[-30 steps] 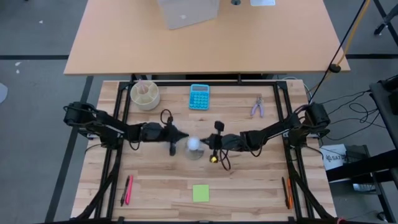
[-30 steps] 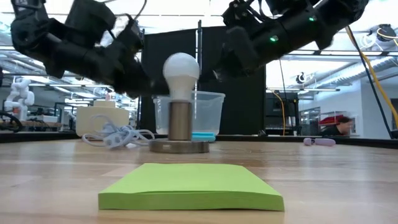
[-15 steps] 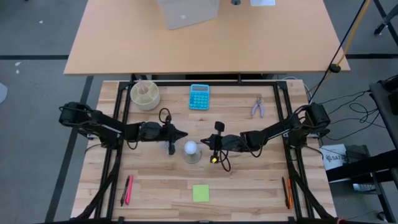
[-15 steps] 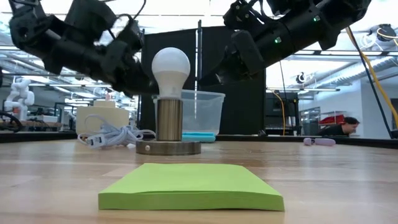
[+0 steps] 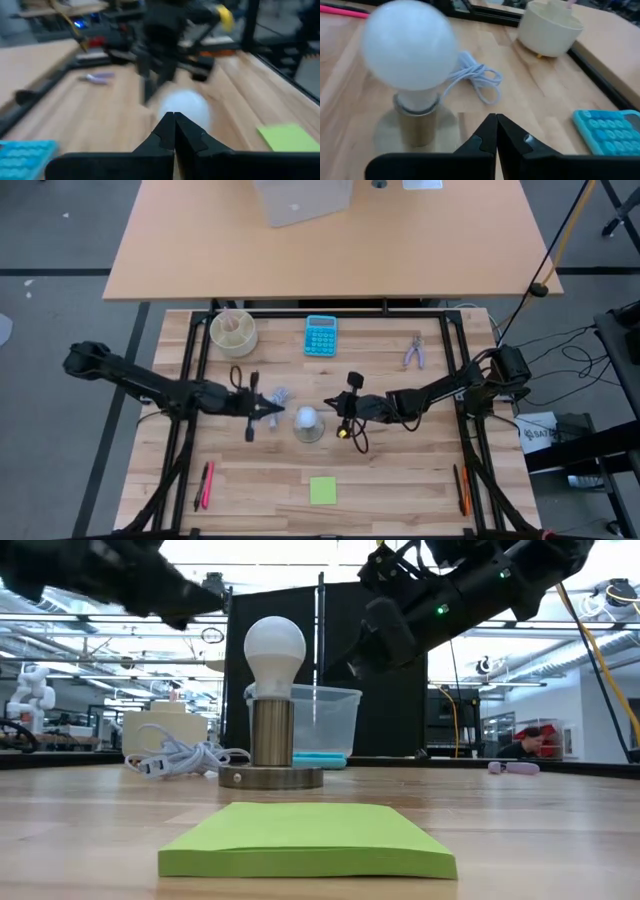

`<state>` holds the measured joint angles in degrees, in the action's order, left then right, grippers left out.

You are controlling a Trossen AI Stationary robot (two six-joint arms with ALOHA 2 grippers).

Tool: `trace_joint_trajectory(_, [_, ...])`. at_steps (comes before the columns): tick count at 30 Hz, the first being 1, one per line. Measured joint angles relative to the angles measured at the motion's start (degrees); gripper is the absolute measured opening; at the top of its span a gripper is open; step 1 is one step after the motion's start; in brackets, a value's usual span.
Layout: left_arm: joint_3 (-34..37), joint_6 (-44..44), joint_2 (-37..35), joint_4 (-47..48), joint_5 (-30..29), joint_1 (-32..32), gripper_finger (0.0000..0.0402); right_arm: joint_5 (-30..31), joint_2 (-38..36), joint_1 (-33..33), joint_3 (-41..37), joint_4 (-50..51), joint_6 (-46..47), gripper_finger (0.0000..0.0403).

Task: Screw lightbulb
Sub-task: Insert the lightbulb into the lamp

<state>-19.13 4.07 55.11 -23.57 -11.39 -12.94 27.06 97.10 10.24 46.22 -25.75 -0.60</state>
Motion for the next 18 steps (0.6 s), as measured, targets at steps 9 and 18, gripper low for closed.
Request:
trace_joint_trajectory(9, [2.09, -4.69, 11.44, -11.12, -0.1, -3.82, 0.0, -0.01, 0.0, -0.36, 0.0, -7.44, 0.05, 0.0])
trace_joint_trajectory(18, [2.13, -5.08, 23.02, -26.19, -0.1, -4.41, 0.0, -0.16, 0.0, 1.14, 0.0, -8.8, 2.48, 0.0])
